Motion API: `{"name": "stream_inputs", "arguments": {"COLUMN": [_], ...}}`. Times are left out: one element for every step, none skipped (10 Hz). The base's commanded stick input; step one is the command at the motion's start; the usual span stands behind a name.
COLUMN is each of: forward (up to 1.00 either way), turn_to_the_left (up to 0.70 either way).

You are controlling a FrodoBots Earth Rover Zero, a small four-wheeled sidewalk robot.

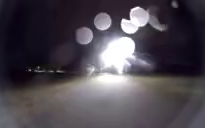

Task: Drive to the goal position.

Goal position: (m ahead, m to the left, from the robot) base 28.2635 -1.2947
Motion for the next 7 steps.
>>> {"name": "stream_inputs", "arguments": {"forward": [1.0, 1.0, 1.0, 1.0, 1.0, 1.0, 1.0], "turn_to_the_left": [0.0, 0.0, 0.0, 0.0, 0.0, 0.0, 0.0]}}
